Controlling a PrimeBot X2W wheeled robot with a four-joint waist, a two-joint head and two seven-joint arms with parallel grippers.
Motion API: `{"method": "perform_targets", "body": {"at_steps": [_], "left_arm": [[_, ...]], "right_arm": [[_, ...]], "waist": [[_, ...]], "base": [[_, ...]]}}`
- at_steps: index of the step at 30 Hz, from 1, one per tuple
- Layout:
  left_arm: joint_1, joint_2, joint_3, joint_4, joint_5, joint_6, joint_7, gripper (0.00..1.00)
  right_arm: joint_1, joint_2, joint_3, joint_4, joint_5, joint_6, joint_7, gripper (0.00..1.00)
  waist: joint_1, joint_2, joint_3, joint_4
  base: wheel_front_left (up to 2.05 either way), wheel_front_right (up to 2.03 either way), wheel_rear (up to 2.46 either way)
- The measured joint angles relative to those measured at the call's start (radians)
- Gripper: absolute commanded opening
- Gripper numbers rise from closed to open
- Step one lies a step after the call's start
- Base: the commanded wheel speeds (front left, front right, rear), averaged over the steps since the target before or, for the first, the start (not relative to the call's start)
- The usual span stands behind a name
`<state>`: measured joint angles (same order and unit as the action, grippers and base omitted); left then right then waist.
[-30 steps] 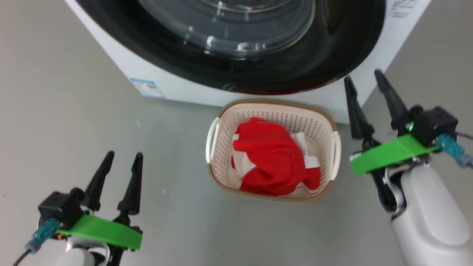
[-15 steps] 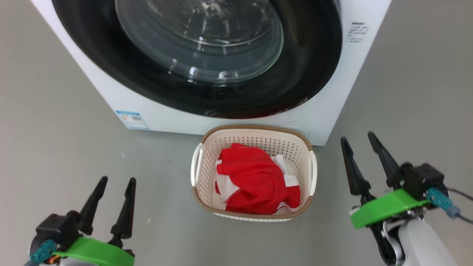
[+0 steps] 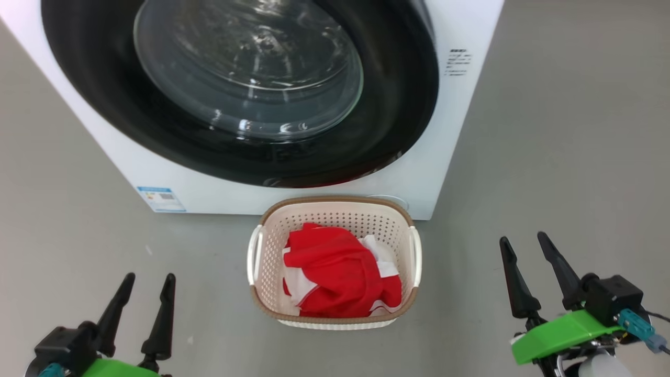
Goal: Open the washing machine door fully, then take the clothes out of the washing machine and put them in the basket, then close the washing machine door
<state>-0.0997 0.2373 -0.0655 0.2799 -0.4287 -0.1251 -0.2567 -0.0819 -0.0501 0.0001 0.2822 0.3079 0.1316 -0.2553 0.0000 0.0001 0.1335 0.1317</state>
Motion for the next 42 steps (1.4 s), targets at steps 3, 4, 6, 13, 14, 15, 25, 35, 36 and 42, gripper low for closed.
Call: {"method": "perform_targets", "body": {"at_steps": [3,4,6,13,14,15,25,35,36,42], "left_arm": [[0.013,0.000,0.007,-0.005,0.008,0.000,0.000,1.00],[0.018,0.000,0.009,-0.006,0.012,0.000,0.000,1.00],[0.026,0.000,0.014,-0.008,0.018,0.000,0.000,1.00],[0.053,-0.001,0.021,-0.014,0.026,0.000,0.000,1.00],[0.060,-0.001,0.022,-0.014,0.026,0.000,0.000,1.00],[0.065,-0.001,0.022,-0.014,0.026,0.000,0.000,1.00],[0.082,-0.001,0.021,-0.026,0.025,0.000,0.000,1.00],[0.082,0.000,0.019,-0.028,0.025,0.000,0.000,1.00],[0.082,0.000,0.019,-0.028,0.025,0.000,0.000,1.00],[0.082,0.001,0.008,-0.027,0.024,0.000,0.000,1.00]], "right_arm": [[0.022,0.002,-0.013,-0.009,0.000,0.000,0.000,1.00],[0.029,0.002,-0.018,-0.011,0.000,0.000,0.000,1.00],[0.044,0.003,-0.027,-0.016,0.000,0.000,0.000,1.00],[0.099,0.005,-0.060,-0.042,0.000,0.000,0.000,1.00],[0.106,0.006,-0.063,-0.046,0.000,0.000,0.000,1.00],[0.113,0.007,-0.067,-0.051,0.000,0.000,0.000,1.00],[0.144,0.010,-0.081,-0.059,0.006,0.000,0.000,1.00],[0.144,0.011,-0.083,-0.059,0.007,0.000,0.000,1.00],[0.144,0.011,-0.083,-0.059,0.007,0.000,0.000,1.00],[0.144,0.011,-0.081,-0.058,0.007,0.000,0.000,1.00]], "waist": [[-0.0001,0.0000,-0.006,-0.013],[0.0000,0.0000,-0.009,-0.017],[0.0000,0.0000,-0.013,-0.023],[0.0000,0.0000,-0.028,-0.030],[-0.0001,0.0000,-0.030,-0.031],[0.0000,0.0000,-0.032,-0.032],[0.0000,0.0000,-0.036,-0.040],[0.0000,0.0000,-0.034,-0.038],[0.0000,0.0000,-0.034,-0.038],[0.0000,0.0000,-0.033,-0.040]], "base": [[0.00,0.00,0.00],[0.00,0.00,0.00],[0.00,0.00,0.00],[0.00,0.00,0.00],[0.00,0.00,0.00],[0.00,0.00,0.00],[0.00,0.00,0.00],[0.00,0.00,0.00],[0.00,0.00,0.00],[0.00,0.00,0.00]]}}
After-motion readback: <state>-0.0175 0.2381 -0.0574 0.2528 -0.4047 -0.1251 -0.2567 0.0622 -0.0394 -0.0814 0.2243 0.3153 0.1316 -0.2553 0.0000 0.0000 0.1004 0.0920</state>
